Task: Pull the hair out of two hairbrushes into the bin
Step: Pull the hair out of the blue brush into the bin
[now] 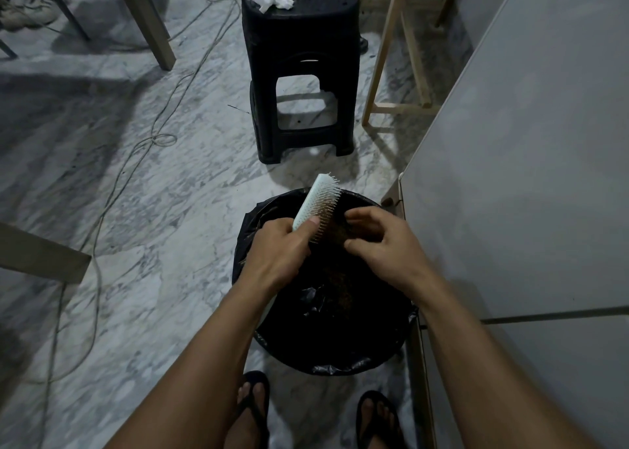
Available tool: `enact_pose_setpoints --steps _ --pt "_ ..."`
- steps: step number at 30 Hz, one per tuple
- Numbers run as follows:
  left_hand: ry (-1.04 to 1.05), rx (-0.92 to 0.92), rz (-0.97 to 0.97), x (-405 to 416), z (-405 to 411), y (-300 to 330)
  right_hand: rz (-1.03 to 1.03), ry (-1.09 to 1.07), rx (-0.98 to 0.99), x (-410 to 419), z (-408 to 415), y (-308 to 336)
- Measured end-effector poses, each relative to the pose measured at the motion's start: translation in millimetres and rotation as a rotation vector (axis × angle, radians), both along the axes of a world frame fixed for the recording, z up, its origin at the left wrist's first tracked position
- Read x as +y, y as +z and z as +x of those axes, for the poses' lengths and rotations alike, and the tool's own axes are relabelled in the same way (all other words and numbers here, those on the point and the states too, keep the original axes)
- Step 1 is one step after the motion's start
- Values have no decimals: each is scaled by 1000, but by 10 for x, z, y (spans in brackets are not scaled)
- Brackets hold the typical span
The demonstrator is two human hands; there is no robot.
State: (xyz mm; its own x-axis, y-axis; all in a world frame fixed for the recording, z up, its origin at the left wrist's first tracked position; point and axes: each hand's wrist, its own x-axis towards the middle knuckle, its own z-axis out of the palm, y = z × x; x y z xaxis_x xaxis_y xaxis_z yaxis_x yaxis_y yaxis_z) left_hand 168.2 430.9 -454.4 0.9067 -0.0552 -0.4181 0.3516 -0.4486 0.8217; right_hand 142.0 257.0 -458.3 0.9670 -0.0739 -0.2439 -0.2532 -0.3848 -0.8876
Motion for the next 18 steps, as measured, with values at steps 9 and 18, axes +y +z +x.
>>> enact_pose_setpoints --steps 9,18 --pt "-25 -9 31 -18 -4 -32 -136 -152 -125 82 21 -20" --pt "69 53 -29 84 51 -12 -528 -171 145 -110 -10 -34"
